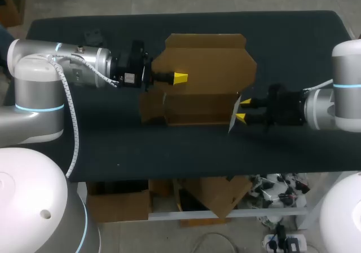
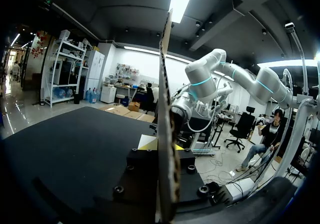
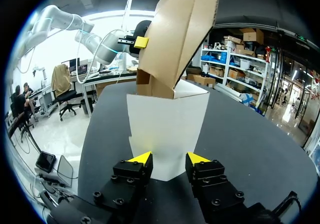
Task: Assemble the packaging by folding the flat box into shape, placing the metal phone stand inside, and closing the box properly
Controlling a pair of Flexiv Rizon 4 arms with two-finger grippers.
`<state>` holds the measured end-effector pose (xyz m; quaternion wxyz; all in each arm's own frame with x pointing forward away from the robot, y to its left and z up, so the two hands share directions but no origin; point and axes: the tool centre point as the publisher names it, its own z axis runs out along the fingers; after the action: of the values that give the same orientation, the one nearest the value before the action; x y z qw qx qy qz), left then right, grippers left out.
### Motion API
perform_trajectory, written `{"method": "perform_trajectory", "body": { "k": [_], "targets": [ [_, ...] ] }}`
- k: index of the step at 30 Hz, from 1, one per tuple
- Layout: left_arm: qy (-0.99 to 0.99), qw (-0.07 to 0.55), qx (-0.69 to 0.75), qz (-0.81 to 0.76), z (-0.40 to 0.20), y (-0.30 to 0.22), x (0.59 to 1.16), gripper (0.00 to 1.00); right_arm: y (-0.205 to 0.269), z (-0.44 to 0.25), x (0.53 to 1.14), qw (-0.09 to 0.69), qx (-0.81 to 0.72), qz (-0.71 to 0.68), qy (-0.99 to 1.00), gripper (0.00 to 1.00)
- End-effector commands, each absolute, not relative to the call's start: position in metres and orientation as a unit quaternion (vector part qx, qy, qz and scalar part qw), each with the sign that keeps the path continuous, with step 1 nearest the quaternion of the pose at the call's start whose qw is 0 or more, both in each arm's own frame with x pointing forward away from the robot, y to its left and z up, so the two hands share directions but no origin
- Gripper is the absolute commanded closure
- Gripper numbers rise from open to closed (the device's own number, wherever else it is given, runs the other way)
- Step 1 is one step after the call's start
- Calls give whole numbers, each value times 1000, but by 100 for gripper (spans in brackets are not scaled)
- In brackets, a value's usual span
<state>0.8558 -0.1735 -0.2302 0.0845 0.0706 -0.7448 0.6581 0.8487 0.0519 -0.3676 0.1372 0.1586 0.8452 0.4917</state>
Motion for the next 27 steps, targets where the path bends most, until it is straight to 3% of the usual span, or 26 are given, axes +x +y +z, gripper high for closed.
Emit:
{"method": "perform_trajectory", "body": {
  "k": [1,27],
  "targets": [
    [-745,84,71,658,-235,-174,856,100,58,-369,850,140,164,488,845,56],
    [-745,84,71,658,-235,-174,856,100,77,-371,855,160,206,494,829,56]
  ]
}}
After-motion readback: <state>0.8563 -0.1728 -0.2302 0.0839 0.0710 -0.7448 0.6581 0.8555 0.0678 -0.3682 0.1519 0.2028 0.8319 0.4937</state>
